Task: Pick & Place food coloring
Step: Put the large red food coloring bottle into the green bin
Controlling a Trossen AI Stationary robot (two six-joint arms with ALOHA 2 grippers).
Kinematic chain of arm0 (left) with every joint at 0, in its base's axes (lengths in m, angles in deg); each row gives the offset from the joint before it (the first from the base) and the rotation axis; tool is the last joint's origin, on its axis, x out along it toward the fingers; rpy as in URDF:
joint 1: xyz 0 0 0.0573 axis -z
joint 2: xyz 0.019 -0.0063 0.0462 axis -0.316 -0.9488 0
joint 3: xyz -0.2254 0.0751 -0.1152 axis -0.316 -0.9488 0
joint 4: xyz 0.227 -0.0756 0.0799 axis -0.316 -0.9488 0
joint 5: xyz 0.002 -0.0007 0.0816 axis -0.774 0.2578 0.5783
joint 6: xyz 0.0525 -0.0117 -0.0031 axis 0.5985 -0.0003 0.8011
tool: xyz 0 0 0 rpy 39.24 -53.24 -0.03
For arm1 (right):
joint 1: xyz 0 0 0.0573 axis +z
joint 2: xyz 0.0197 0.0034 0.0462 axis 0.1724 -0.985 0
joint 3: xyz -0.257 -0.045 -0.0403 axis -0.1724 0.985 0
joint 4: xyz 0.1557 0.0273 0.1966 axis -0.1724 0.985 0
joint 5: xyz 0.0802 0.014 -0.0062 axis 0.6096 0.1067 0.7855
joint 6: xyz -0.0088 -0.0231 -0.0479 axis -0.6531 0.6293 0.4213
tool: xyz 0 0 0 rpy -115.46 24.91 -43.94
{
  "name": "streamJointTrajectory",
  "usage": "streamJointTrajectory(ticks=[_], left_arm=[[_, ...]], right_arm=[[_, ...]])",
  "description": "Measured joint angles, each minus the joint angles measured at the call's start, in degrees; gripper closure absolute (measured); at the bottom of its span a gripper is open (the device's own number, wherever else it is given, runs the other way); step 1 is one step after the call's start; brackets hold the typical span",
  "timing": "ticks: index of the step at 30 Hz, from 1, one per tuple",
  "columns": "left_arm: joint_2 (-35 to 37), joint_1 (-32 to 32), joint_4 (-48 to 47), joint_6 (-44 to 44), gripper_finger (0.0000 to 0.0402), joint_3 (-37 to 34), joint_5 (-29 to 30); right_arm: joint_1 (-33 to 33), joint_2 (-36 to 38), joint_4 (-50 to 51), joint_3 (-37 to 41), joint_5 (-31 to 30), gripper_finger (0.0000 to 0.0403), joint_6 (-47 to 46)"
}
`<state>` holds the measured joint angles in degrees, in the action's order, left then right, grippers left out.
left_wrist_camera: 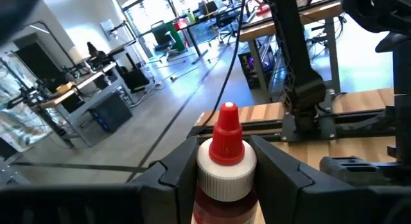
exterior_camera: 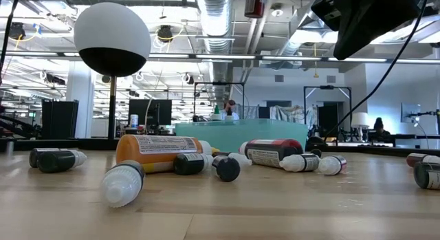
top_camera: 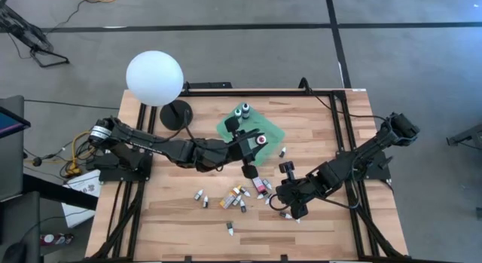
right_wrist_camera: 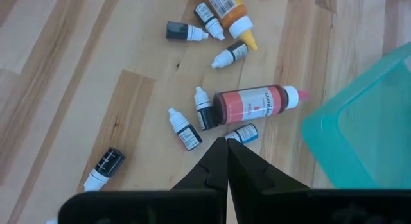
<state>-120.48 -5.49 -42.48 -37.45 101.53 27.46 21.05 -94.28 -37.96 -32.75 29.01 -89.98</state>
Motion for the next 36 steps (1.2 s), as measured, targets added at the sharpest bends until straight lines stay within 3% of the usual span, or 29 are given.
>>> streamJointTrajectory(ticks=[21, 36], left_arm=[[0.0, -0.2, -0.2, 2.2, 0.0282, 0.0, 0.2], [0.0, -1.4, -0.3, 2.3, 0.0282, 0.0, 5.8]], right_arm=[[0.0, 0.0, -0.5, 0.0, 0.0, 0.0403, 0.0], [0.0, 0.0, -0.5, 0.0, 0.0, 0.0403, 0.0]])
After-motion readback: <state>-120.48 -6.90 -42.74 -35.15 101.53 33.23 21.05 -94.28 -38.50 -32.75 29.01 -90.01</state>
